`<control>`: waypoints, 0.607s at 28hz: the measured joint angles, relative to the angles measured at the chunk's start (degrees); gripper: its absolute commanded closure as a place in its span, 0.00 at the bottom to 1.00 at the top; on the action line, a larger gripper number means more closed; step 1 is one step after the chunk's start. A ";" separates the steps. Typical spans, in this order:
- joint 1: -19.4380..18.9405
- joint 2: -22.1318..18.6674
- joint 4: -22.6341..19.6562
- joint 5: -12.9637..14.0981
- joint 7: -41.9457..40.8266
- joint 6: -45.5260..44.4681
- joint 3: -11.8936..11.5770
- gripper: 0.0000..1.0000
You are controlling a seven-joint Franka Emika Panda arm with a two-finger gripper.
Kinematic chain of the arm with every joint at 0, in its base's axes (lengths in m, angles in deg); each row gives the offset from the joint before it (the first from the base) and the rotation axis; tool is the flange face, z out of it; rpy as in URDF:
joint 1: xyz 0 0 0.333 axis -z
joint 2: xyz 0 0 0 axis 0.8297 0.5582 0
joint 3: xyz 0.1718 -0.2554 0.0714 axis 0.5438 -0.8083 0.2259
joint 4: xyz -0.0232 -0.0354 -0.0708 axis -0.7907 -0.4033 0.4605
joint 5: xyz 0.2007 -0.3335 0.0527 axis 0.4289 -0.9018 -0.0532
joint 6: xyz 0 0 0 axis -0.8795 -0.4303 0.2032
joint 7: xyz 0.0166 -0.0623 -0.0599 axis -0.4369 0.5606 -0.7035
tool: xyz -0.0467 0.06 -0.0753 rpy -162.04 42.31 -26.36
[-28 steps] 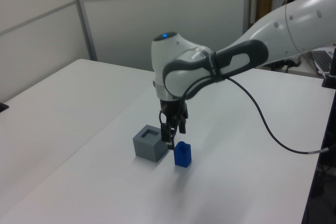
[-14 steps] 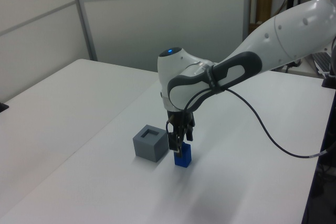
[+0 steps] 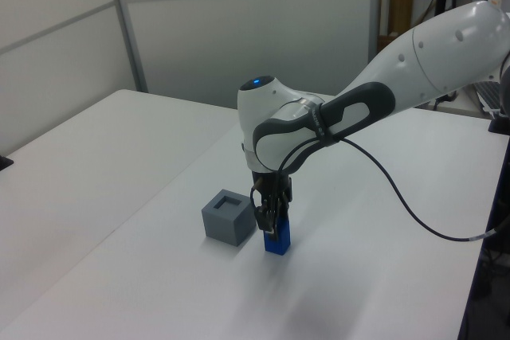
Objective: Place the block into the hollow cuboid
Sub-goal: 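Lift the blue block and carry it over the grey cube's opening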
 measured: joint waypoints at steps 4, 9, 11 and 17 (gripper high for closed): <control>0.00 -0.65 0.63 0.00 0.00 -1.87 -0.02 1.00; 0.08 -2.31 3.66 0.00 0.00 -6.98 -0.15 1.00; 0.12 -3.07 5.64 0.00 0.02 -9.32 -0.18 1.00; 0.28 -4.14 12.80 0.00 0.87 -11.81 -0.23 1.00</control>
